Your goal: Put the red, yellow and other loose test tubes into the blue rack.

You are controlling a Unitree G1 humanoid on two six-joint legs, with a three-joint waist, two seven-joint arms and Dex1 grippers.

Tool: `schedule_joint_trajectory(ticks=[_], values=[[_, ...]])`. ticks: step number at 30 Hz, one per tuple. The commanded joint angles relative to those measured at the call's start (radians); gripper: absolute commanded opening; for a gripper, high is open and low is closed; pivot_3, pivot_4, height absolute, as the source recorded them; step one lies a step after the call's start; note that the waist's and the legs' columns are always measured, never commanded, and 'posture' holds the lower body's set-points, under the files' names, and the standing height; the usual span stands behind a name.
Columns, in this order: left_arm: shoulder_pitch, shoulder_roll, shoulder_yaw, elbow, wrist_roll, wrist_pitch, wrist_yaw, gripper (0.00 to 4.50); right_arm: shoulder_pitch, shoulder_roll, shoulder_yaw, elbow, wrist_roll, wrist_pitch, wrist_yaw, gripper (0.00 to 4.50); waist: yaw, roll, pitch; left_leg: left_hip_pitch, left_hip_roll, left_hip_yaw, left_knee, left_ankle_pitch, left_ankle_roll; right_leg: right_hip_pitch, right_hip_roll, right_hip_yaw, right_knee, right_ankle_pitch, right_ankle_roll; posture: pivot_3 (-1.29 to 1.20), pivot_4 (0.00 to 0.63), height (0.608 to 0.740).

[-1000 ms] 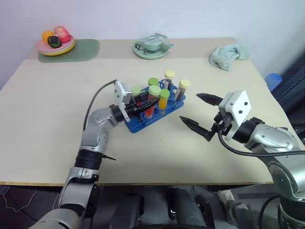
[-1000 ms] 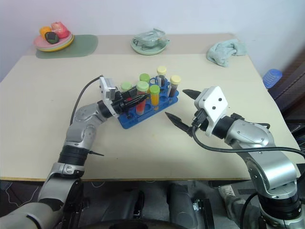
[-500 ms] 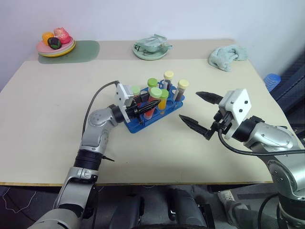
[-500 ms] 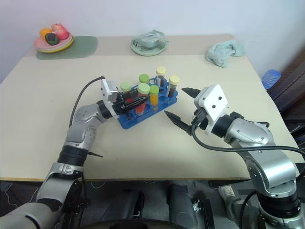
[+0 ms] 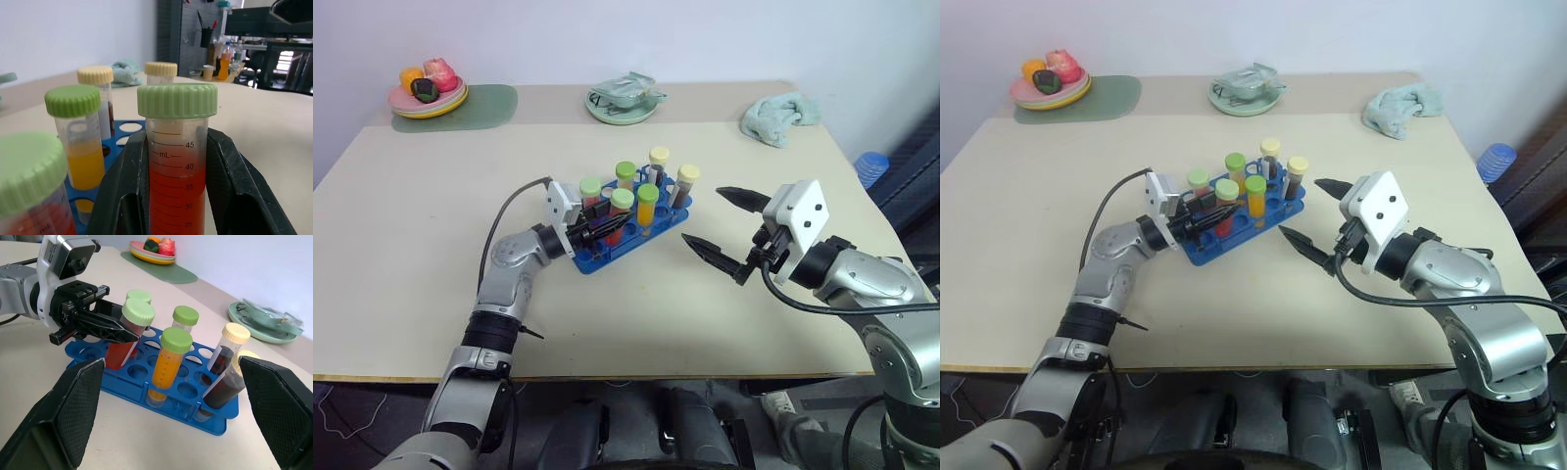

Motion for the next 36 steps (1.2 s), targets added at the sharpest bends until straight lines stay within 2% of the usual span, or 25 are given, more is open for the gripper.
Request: schedule_joint_trajectory(ticks=[1, 3, 6, 9, 10, 15, 19, 22, 27, 36], values=[[0.007, 0.011, -0.006, 0.045, 0.008, 0.026, -0.029, 1.21, -0.012, 0.002, -0.009, -0.018, -0.004, -0.023, -0.002, 4.50, 0.000, 0.000, 0.000, 0.000, 0.000, 0.000, 0.000, 0.000, 0.000, 0.000, 0.000, 0.000, 0.000, 0.000, 0.000, 0.00, 0.150, 0.740], [0.001, 0.002, 0.007, 0.051, -0.028, 0.046, -0.053, 1.21, -0.013, 0.002, -0.009, -0.018, -0.005, -0.024, -0.002, 4.50, 0.000, 0.000, 0.000, 0.000, 0.000, 0.000, 0.000, 0.000, 0.000, 0.000, 0.000, 0.000, 0.000, 0.000, 0.000, 0.00, 0.150, 0.740], [-0.002, -0.006, 0.019, 0.050, -0.028, 0.029, -0.044, 2.41, -0.013, 0.003, -0.010, -0.016, -0.006, -0.026, -0.002, 4.50, 0.000, 0.000, 0.000, 0.000, 0.000, 0.000, 0.000, 0.000, 0.000, 0.000, 0.000, 0.000, 0.000, 0.000, 0.000, 0.00, 0.150, 0.740], [0.013, -0.012, 0.020, 0.002, -0.026, 0.065, 0.000, 3.97, -0.006, 0.001, -0.013, -0.018, -0.006, -0.027, 0.000, 4.50, 0.003, 0.000, 0.000, -0.002, 0.000, 0.000, 0.000, 0.000, 0.000, -0.001, 0.000, 0.000, 0.000, 0.000, 0.000, 0.00, 0.150, 0.740], [0.029, -0.007, 0.018, -0.034, -0.020, 0.067, 0.014, 4.35, 0.000, 0.000, -0.017, -0.020, -0.005, -0.026, 0.001, 4.50, 0.003, 0.000, 0.000, -0.002, 0.000, 0.000, 0.000, 0.000, 0.000, -0.002, 0.000, 0.000, 0.000, 0.000, 0.000, 0.00, 0.150, 0.740], [0.123, 0.032, 0.030, -0.218, -0.019, 0.078, 0.044, 4.35, 0.048, -0.003, -0.045, -0.026, 0.008, -0.025, 0.007, 4.50, 0.002, 0.000, 0.000, -0.002, 0.000, 0.000, 0.000, 0.000, 0.000, -0.002, 0.000, 0.000, -0.001, 0.000, 0.001, 0.00, 0.150, 0.740], [0.209, 0.056, 0.096, -0.321, -0.091, 0.092, 0.057, 4.35, 0.141, -0.005, -0.084, -0.013, -0.006, -0.057, 0.026, 4.50, 0.004, 0.000, 0.000, -0.002, 0.000, 0.000, 0.000, 0.000, 0.000, -0.001, -0.001, 0.000, -0.002, 0.000, 0.001, 0.00, 0.150, 0.740], [0.286, 0.103, 0.162, -0.379, -0.118, 0.102, 0.076, 4.35, 0.230, 0.012, -0.121, 0.018, -0.024, -0.109, 0.036, 4.50, 0.002, 0.000, 0.000, -0.002, 0.000, 0.000, -0.001, -0.001, 0.001, -0.001, -0.001, 0.000, -0.002, -0.001, 0.001, 0.00, 0.150, 0.740], [0.467, 0.233, 0.267, -0.448, -0.167, 0.085, -0.009, 4.35, 0.377, 0.031, -0.186, 0.098, -0.077, -0.262, 0.076, 4.50, 0.001, 0.001, 0.001, -0.002, 0.001, 0.000, -0.001, -0.001, 0.001, -0.001, 0.000, 0.000, -0.002, -0.001, 0.001, 0.00, 0.150, 0.740], [0.706, 0.369, 0.444, -0.509, -0.249, 0.126, -0.069, 4.35, 0.535, 0.037, -0.342, 0.190, -0.089, -0.435, 0.159, 4.50, 0.003, 0.001, 0.001, -0.001, 0.001, 0.000, -0.002, -0.003, 0.004, 0.001, 0.000, 0.000, -0.007, -0.001, 0.001, 0.00, 0.150, 0.740]])
